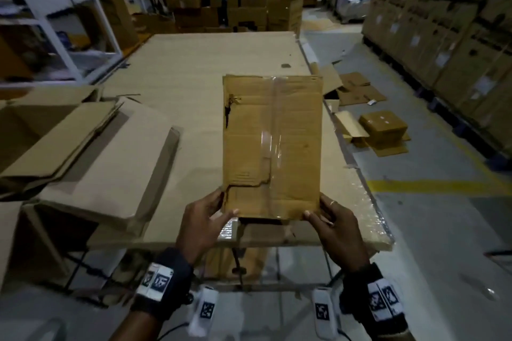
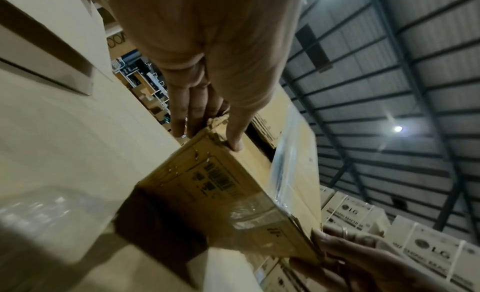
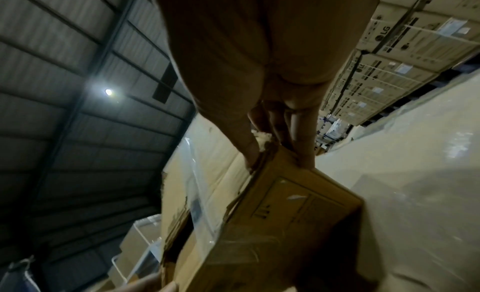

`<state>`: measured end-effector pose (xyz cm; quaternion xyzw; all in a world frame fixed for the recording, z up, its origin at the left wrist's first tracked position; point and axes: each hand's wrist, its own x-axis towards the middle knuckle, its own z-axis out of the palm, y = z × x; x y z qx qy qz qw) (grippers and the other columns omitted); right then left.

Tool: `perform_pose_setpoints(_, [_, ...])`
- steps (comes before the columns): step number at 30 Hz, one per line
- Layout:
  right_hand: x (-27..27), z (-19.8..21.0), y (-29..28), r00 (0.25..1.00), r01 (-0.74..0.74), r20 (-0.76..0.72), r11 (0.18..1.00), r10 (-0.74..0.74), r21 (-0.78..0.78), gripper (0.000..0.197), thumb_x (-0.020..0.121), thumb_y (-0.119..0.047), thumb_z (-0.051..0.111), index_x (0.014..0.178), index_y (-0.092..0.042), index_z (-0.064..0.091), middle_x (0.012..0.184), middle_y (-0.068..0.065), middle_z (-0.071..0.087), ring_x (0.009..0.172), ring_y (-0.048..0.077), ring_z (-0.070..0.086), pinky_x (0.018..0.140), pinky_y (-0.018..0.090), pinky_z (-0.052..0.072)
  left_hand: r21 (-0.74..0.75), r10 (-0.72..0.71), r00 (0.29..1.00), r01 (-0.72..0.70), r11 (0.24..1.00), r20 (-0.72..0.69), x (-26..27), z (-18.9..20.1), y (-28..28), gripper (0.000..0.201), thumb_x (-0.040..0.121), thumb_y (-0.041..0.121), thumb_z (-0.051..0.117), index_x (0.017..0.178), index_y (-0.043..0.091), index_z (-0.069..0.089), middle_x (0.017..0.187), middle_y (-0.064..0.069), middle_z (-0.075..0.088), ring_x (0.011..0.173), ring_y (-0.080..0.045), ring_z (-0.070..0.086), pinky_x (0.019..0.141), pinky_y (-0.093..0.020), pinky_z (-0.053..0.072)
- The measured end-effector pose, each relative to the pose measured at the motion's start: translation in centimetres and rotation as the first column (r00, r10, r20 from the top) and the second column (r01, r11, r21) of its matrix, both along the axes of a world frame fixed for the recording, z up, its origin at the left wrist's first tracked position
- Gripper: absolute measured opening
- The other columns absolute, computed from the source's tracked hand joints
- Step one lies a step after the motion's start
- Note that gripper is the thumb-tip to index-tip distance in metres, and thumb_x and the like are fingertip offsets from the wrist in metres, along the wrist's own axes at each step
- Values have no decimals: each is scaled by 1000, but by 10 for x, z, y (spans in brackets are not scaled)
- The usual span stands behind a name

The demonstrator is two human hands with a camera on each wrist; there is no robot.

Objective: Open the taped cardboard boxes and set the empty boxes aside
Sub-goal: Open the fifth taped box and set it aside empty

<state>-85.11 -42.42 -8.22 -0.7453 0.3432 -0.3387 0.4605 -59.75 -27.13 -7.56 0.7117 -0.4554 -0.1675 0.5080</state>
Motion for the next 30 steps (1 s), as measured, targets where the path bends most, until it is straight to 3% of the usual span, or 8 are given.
perform_pose_setpoints(6, [14,-47,-8,987,95,-130,995,-97,-24,50,88,-4,73,136,-14,63,119,-3,73,108,12,69,93,34,58,117,80,982,-101,988,174,0,-41,-12,36,85,25,74,120,32,71,98,17,78,87,3,72,74,-33,62])
perform_pose_setpoints(11, [40,-62,-34,953,166,-246,983,-179,-71,35,87,-9,76,121,-10,69,110,10,76,98,28,70,84,30,52,208,70,973,-117,971,222,15,-44,-36,27,87,28,64,113,30,73,96,8,78,84,-12,73,71,-29,59])
perform_pose_setpoints(16, [51,-75,-62,927,157,-345,988,-148,-1,9,88,-27,74,86,-21,68,88,-5,72,84,23,69,69,27,45,302,-12,977,-54,952,214,27,-45,-54,22,86,22,63,104,28,73,94,5,77,84,-19,71,65,-23,45])
perform_pose_setpoints(18, [50,-78,-68,932,156,-334,987,-141,20,11,89,-26,76,93,-18,71,92,-4,75,89,21,72,75,31,55,329,-10,987,-44,943,161,34,-48,-59,30,86,23,68,114,30,71,103,5,77,94,-19,72,71,-21,49])
perform_pose_setpoints(21, [49,-48,-61,966,146,-221,988,-131,50,35,91,-31,74,123,-17,69,112,-3,75,107,13,70,88,32,60,294,23,998,-40,955,63,42,-38,-58,73,76,59,72,142,35,54,129,9,68,115,-14,65,92,-35,57])
perform_pose_setpoints(23, [49,-8,-52,983,146,-112,989,-143,14,42,91,-37,73,130,-21,66,117,-11,73,110,4,67,88,27,59,166,31,1000,-31,986,0,43,-11,-57,87,73,74,70,148,36,46,136,16,60,119,-6,59,95,-35,56])
perform_pose_setpoints(27, [56,73,-54,985,161,79,983,-154,-83,34,93,-38,70,126,-29,68,115,-20,70,108,-10,63,78,9,53,-89,-13,997,6,996,-81,52,70,-68,70,81,76,61,140,38,55,128,19,64,113,0,64,91,-31,58])
perform_pose_setpoints(30, [72,114,-75,977,209,73,964,-200,-162,39,92,-50,67,124,-28,68,113,-15,70,107,-1,66,83,19,55,-70,76,996,-79,994,-50,62,109,-98,72,78,86,52,129,37,64,117,15,70,104,-9,69,87,-43,61])
